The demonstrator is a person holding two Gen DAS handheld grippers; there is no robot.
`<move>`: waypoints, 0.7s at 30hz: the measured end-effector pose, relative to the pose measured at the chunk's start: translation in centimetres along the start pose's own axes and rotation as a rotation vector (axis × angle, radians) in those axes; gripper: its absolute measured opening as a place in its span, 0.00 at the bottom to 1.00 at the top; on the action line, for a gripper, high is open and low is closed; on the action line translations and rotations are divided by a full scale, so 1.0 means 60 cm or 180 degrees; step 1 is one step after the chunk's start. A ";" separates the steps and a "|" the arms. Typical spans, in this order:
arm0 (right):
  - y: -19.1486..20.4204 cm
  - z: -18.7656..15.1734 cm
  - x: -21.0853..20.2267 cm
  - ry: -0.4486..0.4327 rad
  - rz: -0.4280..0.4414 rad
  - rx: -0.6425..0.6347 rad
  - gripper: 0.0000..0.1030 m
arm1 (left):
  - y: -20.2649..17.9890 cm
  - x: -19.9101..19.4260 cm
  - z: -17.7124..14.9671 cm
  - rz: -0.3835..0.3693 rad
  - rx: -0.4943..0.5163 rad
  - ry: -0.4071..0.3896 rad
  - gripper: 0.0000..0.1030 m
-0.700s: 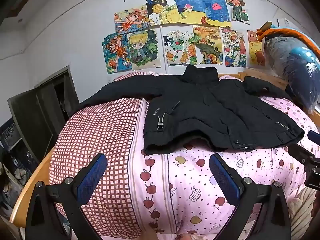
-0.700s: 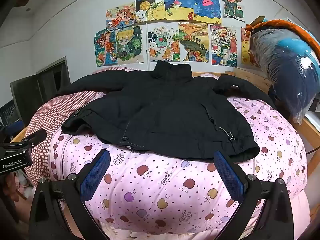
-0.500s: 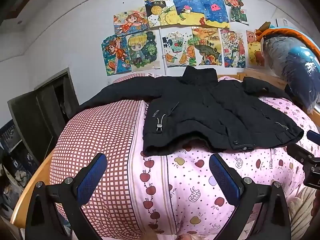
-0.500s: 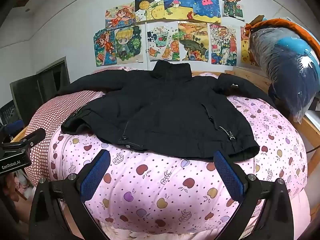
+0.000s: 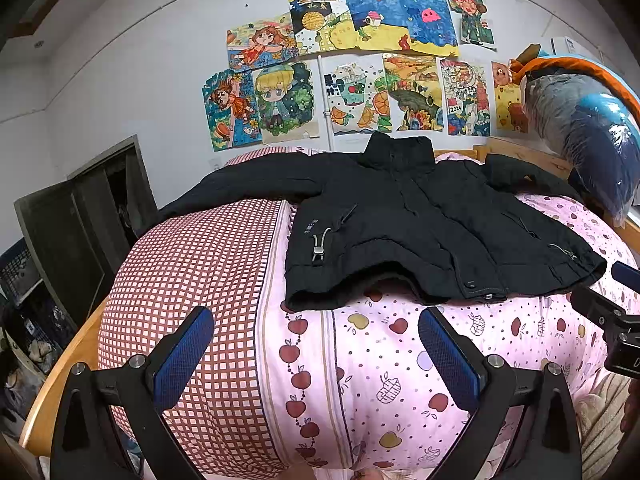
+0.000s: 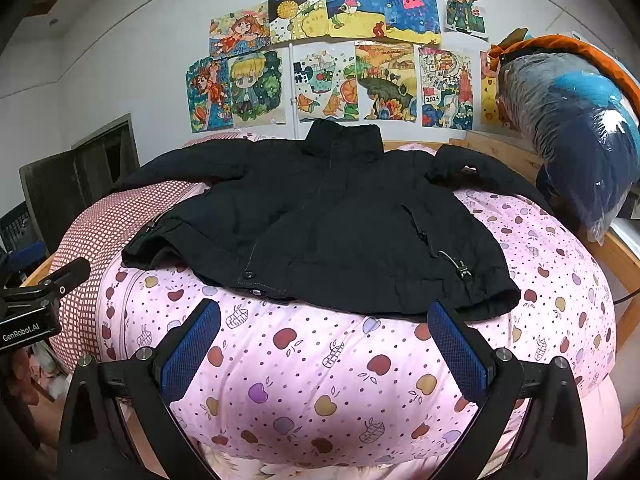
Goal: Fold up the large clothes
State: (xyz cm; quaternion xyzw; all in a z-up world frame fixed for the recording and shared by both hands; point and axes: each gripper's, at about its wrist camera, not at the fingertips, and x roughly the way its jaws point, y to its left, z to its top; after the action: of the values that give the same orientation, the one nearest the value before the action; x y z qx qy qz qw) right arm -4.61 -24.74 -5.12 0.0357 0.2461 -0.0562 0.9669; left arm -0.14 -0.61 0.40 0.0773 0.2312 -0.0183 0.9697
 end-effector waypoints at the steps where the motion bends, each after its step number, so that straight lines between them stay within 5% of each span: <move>1: 0.000 0.000 0.000 0.0002 0.0001 0.0002 0.99 | 0.000 0.000 0.000 0.0003 -0.0001 -0.0001 1.00; 21: 0.000 -0.006 0.009 0.0040 0.0010 0.0042 0.99 | 0.000 -0.008 0.000 -0.0002 -0.0003 -0.0004 1.00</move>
State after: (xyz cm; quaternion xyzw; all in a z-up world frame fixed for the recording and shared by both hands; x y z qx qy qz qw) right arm -4.31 -24.77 -5.69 0.0428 0.2518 -0.0561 0.9652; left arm -0.59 -0.62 0.63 0.0767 0.2307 -0.0186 0.9698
